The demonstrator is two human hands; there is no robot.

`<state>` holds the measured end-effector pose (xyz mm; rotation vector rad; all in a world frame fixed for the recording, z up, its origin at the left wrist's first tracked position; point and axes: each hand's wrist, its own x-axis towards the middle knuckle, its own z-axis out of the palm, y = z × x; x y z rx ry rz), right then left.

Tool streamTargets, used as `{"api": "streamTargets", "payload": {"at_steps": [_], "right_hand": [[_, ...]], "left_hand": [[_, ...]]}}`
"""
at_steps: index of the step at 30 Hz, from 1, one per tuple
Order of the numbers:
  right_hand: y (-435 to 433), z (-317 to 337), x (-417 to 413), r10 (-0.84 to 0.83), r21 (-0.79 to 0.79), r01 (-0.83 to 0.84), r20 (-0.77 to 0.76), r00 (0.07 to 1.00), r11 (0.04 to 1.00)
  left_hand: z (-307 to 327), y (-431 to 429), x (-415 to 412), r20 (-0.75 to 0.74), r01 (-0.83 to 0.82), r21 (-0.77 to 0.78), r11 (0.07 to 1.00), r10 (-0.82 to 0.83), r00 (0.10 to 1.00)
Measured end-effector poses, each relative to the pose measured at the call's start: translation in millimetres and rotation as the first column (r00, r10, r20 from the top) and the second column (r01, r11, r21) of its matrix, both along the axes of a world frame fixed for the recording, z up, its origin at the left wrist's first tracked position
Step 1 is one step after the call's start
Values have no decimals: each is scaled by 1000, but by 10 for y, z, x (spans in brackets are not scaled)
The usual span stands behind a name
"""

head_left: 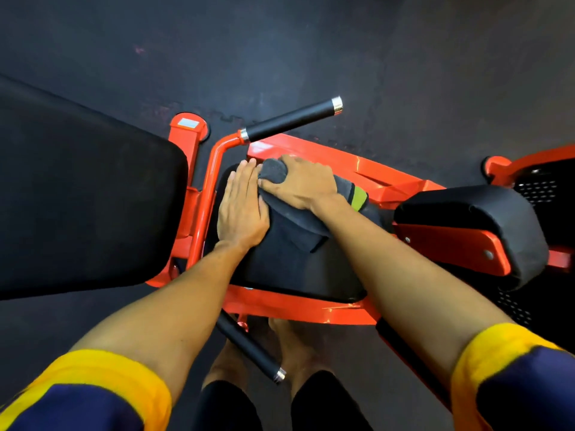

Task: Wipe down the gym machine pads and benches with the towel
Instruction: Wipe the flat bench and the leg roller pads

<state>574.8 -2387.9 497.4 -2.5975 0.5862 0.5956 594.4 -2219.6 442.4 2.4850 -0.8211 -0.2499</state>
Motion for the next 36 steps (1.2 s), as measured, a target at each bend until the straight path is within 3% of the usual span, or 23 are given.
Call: {"api": "streamTargets", "payload": {"at_steps": [5, 9, 12, 18, 25, 30, 36], "right_hand": [[-138, 180, -458, -133, 25, 132, 61, 989, 991], [-268, 239, -775, -252, -56, 257, 89, 964, 965], [-158, 200, -499, -231, -100, 229, -7, 973, 968], [-29, 125, -70, -131, 30, 134, -73, 989, 991], [-249, 195, -698, -332, -100, 340, 82, 940, 935], [226, -14, -151, -290, -156, 294, 46, 956, 943], [509, 15, -845, -256, -158, 310, 290, 922, 937]], "left_hand": [[42, -2, 8, 9, 38, 31, 999, -38, 999], [54, -11, -4, 19, 24, 27, 999, -25, 1000], [30, -8, 3, 39, 25, 31, 999, -26, 999], [28, -33, -16, 30, 24, 54, 998, -26, 999], [80, -30, -15, 54, 40, 110, 993, -46, 997], [4, -22, 3, 87, 38, 120, 992, -48, 995], [0, 9, 5, 86, 84, 100, 991, -93, 992]]}}
